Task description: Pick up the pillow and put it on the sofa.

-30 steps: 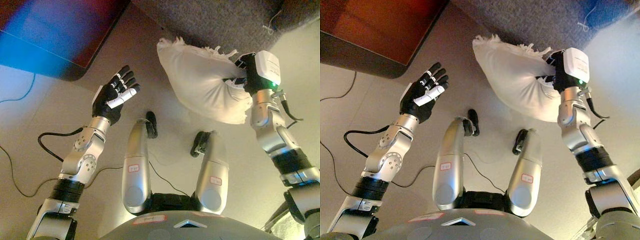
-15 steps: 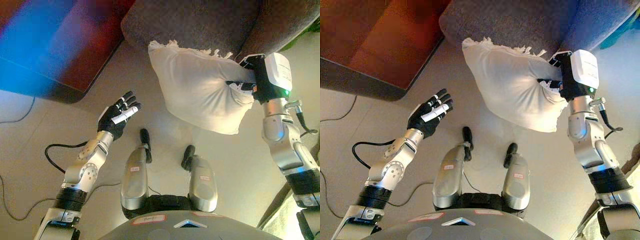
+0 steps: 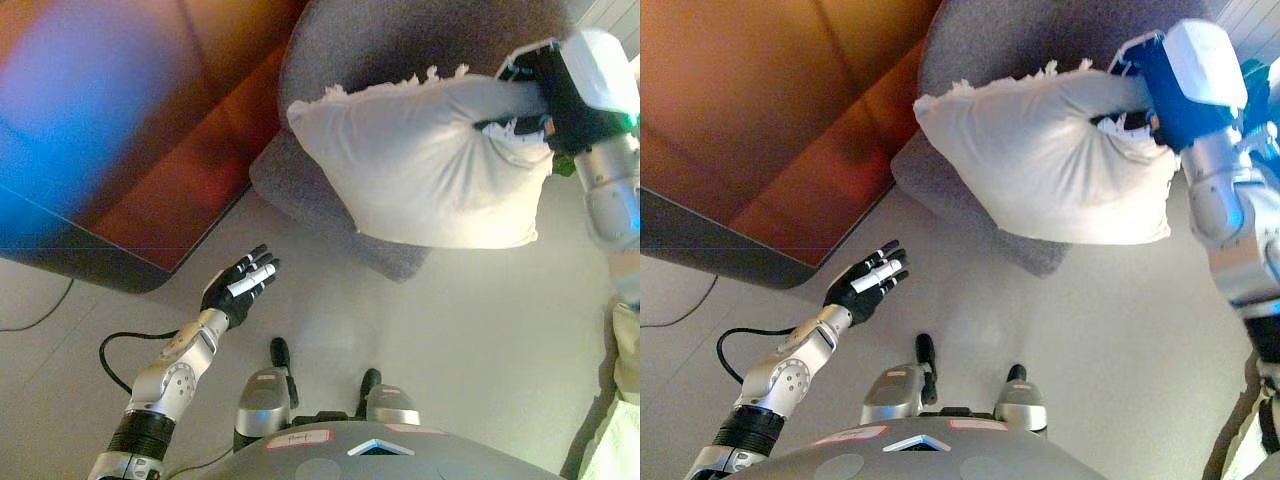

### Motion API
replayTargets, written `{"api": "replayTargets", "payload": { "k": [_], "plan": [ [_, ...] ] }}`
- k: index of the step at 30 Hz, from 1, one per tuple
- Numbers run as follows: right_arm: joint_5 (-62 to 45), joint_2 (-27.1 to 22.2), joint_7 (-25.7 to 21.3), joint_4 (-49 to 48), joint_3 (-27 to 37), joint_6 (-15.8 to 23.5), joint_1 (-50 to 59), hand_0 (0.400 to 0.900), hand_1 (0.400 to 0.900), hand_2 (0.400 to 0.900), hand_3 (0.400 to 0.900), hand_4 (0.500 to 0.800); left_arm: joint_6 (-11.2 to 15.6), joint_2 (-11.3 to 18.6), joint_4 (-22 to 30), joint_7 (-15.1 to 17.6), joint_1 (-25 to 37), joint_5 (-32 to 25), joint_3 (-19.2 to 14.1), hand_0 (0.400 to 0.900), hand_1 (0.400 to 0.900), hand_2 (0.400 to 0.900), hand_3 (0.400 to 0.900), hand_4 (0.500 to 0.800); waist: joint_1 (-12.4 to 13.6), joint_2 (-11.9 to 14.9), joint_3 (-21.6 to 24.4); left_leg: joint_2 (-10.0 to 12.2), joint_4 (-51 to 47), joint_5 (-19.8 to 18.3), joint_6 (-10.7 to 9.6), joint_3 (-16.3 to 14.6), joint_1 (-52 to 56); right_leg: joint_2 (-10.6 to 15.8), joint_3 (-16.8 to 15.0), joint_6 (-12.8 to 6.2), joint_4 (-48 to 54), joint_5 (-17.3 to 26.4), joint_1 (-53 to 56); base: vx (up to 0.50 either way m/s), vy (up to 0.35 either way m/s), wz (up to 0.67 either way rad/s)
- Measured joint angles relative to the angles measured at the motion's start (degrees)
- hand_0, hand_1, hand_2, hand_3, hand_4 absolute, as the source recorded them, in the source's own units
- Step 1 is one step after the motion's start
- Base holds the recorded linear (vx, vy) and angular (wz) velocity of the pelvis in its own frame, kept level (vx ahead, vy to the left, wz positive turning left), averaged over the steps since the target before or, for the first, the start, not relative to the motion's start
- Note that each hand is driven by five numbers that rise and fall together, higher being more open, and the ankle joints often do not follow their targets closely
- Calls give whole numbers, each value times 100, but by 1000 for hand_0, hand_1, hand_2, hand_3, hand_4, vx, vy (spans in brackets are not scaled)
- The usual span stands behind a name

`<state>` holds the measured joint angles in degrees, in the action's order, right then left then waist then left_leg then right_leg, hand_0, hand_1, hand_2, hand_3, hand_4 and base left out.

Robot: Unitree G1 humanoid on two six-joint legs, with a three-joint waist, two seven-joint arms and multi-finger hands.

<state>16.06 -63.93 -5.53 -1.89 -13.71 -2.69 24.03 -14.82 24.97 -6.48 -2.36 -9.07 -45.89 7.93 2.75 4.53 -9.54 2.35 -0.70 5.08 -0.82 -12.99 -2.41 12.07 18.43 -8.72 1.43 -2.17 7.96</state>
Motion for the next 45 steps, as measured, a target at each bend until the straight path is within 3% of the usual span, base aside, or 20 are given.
{"api": "replayTargets", "payload": {
  "k": [6,13,14,15,20,23,25,30,36,42,45],
  "plan": [
    [4,-121,377,1083,-1010,181,980,400,400,400,400,500,-169,100,15,-93,-16,0,62,900,900,900,900,800,269,89,77,-32,-269,204,-13,278,71,-61,305,8,71,5,157,44,-6,27],
    [27,-41,634,2423,-2001,158,1407,400,400,400,400,500,-306,350,24,-223,3,3,155,900,900,900,900,800,701,179,55,-68,-387,387,-3,649,-69,-119,683,10,95,6,195,54,-50,31],
    [-3,100,632,2744,-2047,147,1525,435,435,435,435,521,-334,429,23,-238,4,3,158,900,900,900,900,800,789,210,39,-64,-387,402,-11,696,-86,-137,723,10,96,6,205,61,-85,27],
    [-10,226,625,3067,-2059,96,1654,900,900,900,900,800,-342,488,23,-285,15,3,158,900,900,900,900,800,849,246,19,-60,-387,417,-15,730,-106,-148,748,11,96,6,205,37,-89,22],
    [-147,595,290,4729,-2307,-675,2620,900,900,900,900,800,-378,814,22,-551,242,2,248,900,900,900,900,800,1061,412,-67,-40,-386,572,-14,967,-438,-236,944,70,141,47,27,-113,-106,13],
    [-319,827,-282,5589,-2322,-1111,3215,900,900,900,900,800,-350,991,23,-715,494,2,389,900,900,900,900,800,1204,434,-82,3,-385,685,-9,1072,-792,-327,999,122,240,151,-229,-97,-56,9],
    [-394,874,-595,5714,-2321,-1190,3374,900,900,900,900,800,-315,1009,23,-763,571,2,393,900,900,900,900,800,1223,434,-95,-16,-385,730,2,1149,-898,-345,1013,114,299,184,-269,-12,-23,9],
    [-597,888,-1032,5646,-2301,-1177,3680,900,900,900,900,800,-236,1084,52,-862,722,1,393,900,900,900,900,800,1345,513,-225,-39,-385,731,2,1167,-886,-346,1045,108,340,204,-207,69,-11,0],
    [-929,910,-1188,5127,-2062,-1182,3642,900,900,900,900,800,-129,1130,52,-863,718,27,393,900,900,900,900,800,1328,570,-287,-50,-386,721,14,1127,-788,-327,985,99,340,229,-134,54,21,-12],
    [-1254,1072,-1390,4160,-1145,-1087,2949,900,900,900,900,800,206,1128,57,-902,710,358,393,900,900,900,900,800,1273,568,-314,-15,-390,609,-7,918,-426,-288,770,97,314,233,94,-1,52,-25],
    [-1326,1351,-1500,3225,-505,-1018,2112,900,900,900,900,800,327,1112,61,-898,692,455,387,900,900,900,900,800,1101,566,-316,31,-390,579,27,709,-312,-235,541,117,264,248,15,-59,68,-38]
  ]
}}
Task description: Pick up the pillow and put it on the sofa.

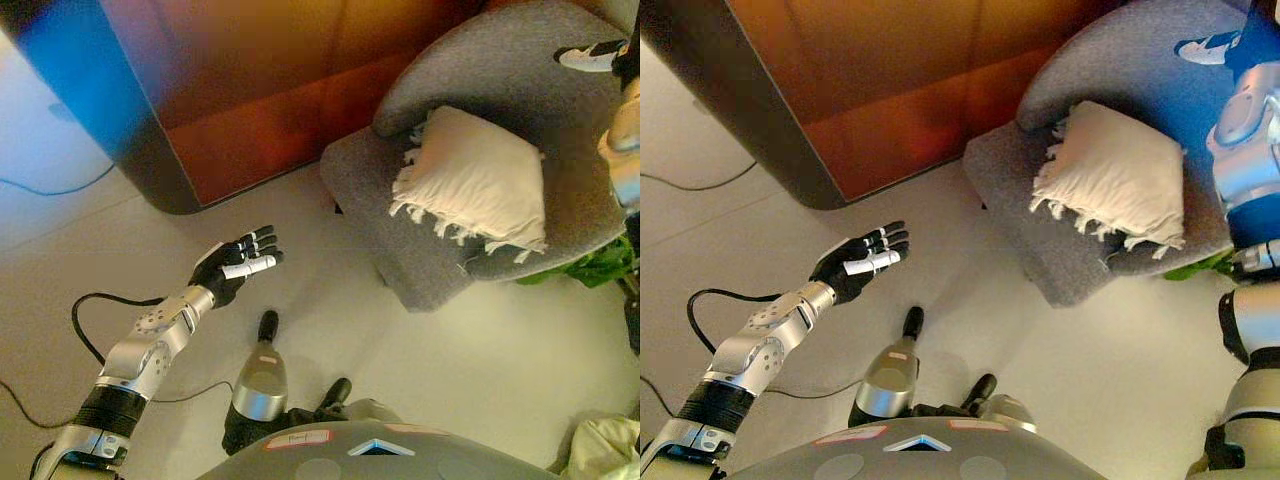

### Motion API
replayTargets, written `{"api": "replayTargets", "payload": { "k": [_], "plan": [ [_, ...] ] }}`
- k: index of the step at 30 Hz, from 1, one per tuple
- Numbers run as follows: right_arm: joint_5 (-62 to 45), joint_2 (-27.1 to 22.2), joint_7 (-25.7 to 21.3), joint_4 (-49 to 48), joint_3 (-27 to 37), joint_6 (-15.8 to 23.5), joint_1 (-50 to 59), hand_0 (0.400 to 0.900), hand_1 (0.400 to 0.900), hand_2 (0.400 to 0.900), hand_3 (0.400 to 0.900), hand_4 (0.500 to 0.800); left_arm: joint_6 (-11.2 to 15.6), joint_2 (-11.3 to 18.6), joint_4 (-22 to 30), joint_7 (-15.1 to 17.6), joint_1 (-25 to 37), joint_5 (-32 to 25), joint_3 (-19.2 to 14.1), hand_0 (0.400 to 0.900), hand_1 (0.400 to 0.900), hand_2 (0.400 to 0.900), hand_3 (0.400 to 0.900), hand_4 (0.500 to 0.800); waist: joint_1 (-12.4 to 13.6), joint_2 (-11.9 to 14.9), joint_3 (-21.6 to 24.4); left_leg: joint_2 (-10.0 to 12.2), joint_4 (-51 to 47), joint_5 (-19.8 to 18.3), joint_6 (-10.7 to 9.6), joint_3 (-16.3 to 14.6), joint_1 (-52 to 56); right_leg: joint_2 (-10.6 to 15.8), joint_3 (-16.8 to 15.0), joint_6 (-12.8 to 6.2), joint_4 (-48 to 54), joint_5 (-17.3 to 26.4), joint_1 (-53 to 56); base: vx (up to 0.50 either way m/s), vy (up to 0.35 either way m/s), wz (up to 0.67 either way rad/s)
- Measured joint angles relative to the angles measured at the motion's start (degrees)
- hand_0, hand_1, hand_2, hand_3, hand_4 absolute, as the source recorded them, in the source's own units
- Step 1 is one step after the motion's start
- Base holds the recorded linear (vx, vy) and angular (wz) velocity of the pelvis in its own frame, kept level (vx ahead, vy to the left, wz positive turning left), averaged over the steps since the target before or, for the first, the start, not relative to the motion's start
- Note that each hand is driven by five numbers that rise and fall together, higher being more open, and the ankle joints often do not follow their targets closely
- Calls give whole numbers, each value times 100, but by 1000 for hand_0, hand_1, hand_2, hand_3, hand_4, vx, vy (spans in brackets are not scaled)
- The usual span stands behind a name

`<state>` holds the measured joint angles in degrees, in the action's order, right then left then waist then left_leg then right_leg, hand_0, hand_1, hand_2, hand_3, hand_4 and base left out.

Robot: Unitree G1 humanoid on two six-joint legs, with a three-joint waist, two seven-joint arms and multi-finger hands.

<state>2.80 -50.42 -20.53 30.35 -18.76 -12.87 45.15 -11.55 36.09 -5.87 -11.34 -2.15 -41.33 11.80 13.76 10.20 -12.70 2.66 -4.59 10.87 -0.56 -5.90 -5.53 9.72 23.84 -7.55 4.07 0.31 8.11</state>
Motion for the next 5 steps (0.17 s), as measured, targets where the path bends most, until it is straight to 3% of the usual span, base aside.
{"api": "replayTargets", "payload": {
  "k": [5],
  "plan": [
    [-39,801,-48,-1244,383,-27,-1398,900,900,900,900,800,157,-85,2,50,-3,110,2,900,900,900,900,800,-546,-47,28,43,-2,-27,29,-298,116,6,-326,3,-20,83,-34,-62,47,-36]
  ]
}}
